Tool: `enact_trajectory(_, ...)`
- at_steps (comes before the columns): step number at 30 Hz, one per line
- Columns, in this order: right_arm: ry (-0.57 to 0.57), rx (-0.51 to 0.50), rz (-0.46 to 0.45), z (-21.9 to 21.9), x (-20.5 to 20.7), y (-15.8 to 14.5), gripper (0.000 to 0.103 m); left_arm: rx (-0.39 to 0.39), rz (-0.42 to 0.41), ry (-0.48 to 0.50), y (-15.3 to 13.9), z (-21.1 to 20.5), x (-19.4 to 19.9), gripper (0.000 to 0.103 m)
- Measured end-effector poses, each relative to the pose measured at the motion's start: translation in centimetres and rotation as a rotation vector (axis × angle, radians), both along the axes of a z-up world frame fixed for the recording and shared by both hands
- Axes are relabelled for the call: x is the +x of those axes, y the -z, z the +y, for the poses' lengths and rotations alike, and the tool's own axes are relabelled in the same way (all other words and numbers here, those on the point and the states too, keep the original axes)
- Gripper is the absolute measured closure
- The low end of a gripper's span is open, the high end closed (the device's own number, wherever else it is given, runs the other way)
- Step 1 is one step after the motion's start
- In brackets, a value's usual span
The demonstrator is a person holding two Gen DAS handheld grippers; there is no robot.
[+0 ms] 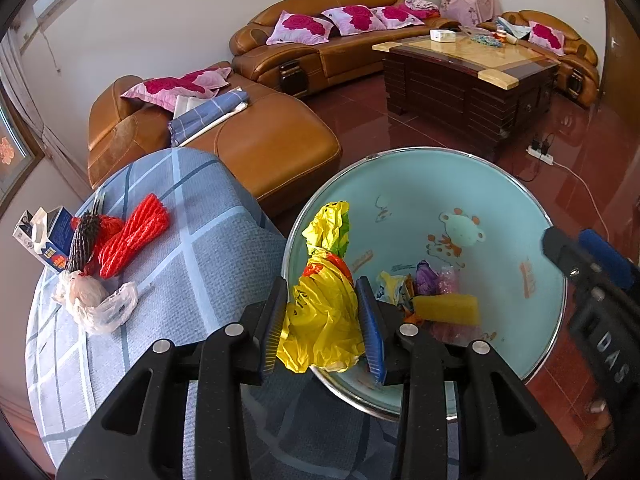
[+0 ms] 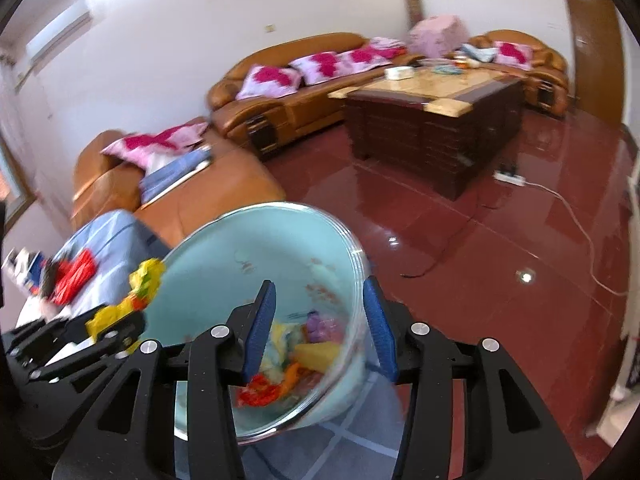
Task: Collect trash
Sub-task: 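Open the left gripper over the bucket to drop the yellow bag, then move both grippers back over the table toward the clear bag and red net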
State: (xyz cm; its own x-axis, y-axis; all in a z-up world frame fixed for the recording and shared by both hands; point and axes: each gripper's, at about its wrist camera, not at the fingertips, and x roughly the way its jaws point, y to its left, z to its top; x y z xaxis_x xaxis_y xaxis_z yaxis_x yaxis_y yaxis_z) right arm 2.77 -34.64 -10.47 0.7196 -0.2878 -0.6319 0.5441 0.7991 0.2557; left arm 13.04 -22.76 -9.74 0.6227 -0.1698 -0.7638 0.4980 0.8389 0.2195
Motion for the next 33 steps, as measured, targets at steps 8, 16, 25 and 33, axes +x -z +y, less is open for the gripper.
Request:
enact_trajectory(8,0.066,0.016,-0.027,-1.1,-1.1,-0.4,0.056,0.011,-0.042,0.015,-0.8,-1.3,-0.6,0.037)
enact_trajectory(16,0.073,0.016,-0.053,-1.0,-1.4,-1.0,0.054,-0.007,-0.088,-0.022,-2.6,0.2,-1.1,0.018)
enact_trajectory(25,0.013,-0.047,-0.070,1.0,-1.3,-2.1,0.034,-0.034,-0.109,-0.099,-3.7,4.1,-1.7,0.007)
enact_trajectory(33,-0.030,-0.149,-0.041,3.8,-0.8,-1.8,0.017,-0.049,-0.103,-0.207,-3.8,9.1,-1.5,0.006)
